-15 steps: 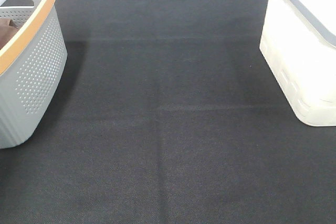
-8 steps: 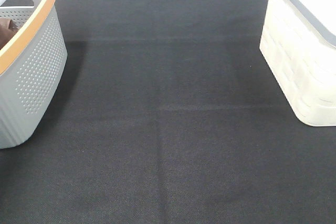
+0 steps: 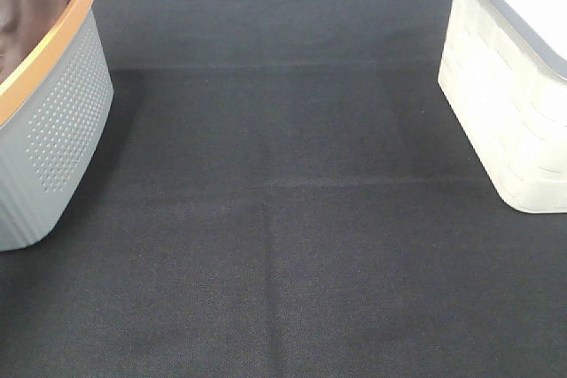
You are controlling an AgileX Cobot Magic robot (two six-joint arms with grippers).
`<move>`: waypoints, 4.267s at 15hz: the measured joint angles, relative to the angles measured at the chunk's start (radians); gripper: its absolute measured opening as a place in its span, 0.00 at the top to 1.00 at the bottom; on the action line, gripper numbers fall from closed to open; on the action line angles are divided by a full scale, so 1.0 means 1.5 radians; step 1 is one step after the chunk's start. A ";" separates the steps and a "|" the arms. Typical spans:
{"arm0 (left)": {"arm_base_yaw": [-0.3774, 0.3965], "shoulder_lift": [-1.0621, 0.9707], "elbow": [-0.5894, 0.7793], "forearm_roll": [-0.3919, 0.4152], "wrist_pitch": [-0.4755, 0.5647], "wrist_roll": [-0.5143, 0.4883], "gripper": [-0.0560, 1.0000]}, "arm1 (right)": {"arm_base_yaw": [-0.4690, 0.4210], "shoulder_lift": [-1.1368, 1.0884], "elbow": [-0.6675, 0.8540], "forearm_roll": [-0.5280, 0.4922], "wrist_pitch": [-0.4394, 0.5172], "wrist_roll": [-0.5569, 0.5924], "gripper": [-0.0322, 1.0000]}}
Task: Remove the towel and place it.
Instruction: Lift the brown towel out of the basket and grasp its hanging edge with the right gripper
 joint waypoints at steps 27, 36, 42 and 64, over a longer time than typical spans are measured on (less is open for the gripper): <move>-0.369 0.063 0.000 -0.028 -0.251 0.194 0.95 | 0.000 0.315 -0.007 0.348 -0.210 -0.201 0.12; -0.397 0.087 0.000 -0.018 -0.255 0.194 0.95 | 0.020 0.649 -0.016 0.893 -0.229 -0.862 0.29; -0.397 0.095 0.000 -0.018 -0.255 0.194 0.95 | 0.254 0.837 -0.122 0.929 -0.408 -0.971 0.35; -0.397 0.095 0.000 -0.019 -0.254 0.194 0.95 | 0.268 1.081 -0.246 1.063 -0.451 -0.978 0.29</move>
